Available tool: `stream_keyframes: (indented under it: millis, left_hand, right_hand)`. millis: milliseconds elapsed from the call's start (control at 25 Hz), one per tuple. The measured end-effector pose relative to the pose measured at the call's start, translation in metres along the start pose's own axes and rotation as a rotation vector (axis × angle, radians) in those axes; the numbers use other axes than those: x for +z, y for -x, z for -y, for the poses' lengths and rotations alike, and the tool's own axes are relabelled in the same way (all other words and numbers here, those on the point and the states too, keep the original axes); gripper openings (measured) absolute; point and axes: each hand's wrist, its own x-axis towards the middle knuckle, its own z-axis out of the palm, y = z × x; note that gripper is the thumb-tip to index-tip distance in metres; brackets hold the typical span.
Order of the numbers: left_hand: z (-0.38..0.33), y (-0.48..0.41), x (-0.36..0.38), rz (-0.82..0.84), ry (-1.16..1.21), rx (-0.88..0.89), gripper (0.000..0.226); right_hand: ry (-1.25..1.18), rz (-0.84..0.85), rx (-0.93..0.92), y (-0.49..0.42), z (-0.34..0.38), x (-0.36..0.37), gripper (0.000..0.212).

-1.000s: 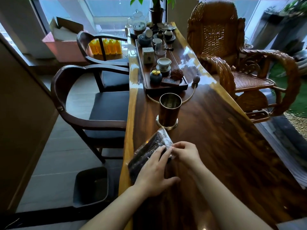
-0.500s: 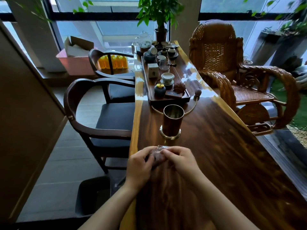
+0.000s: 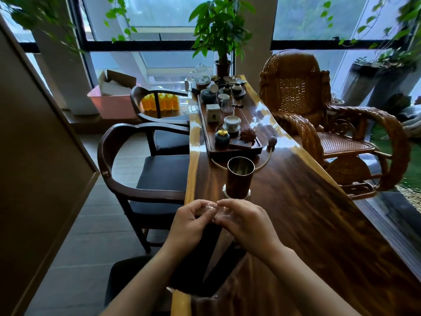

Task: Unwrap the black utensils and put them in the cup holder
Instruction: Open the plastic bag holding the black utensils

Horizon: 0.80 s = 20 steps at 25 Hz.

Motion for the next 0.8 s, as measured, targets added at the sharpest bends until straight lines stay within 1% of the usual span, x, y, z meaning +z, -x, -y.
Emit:
stream_keyframes:
  millis: [80,200,280,400,440,480,520,600,640,680,720,760,800]
  left_hand:
    - [-0.004,0.002,-0.001,0.032,0.039,-0.023,0.010]
    - [-0.010,0.006,-0.001,0.147,0.084,-0.081,0.025]
    - [-0.015,0.008,0.000,0.183,0.081,-0.088,0.026]
    - [-0.022,0.010,0.001,0.161,0.059,-0.075,0.022]
    - [-0.023,0.010,0.002,0.143,0.042,-0.071,0.020]
    - [-0.024,0.011,0.003,0.123,0.025,-0.070,0.016]
    - [-0.024,0.011,0.005,0.113,0.010,-0.072,0.012]
    - [-0.027,0.011,0.008,0.114,-0.019,-0.084,0.007]
    - [-0.029,0.011,0.009,0.122,-0.024,-0.090,0.009]
    - [-0.031,0.012,0.008,0.138,-0.014,-0.095,0.014]
    - [-0.034,0.012,0.006,0.165,0.010,-0.105,0.019]
    - [-0.036,0.012,0.004,0.204,0.043,-0.116,0.022]
    - [-0.039,0.012,0.002,0.241,0.072,-0.125,0.023]
  right_hand:
    - [-0.020,-0.002,0.011,-0.001,0.000,-0.002,0.021]
    - [0.014,-0.001,0.031,-0.003,-0.002,-0.007,0.006]
    - [0.009,0.035,0.085,-0.002,-0.004,-0.009,0.008]
    - [-0.160,0.130,0.259,-0.004,-0.004,-0.010,0.014]
    - [-0.186,0.157,0.307,-0.004,-0.002,-0.012,0.013]
    - [-0.164,0.177,0.319,-0.003,0.001,-0.013,0.006]
    - [-0.114,0.189,0.300,-0.002,0.006,-0.015,0.014]
    - [0.032,0.206,0.157,0.005,0.013,-0.012,0.050]
    - [0.100,0.198,0.081,0.006,0.015,-0.011,0.058]
    - [0.111,0.204,0.052,0.005,0.016,-0.011,0.056]
    - [0.046,0.204,0.058,0.001,0.016,-0.014,0.045]
    - [-0.091,0.195,0.097,-0.004,0.014,-0.017,0.029]
    - [-0.250,0.169,0.165,-0.009,0.012,-0.022,0.020]
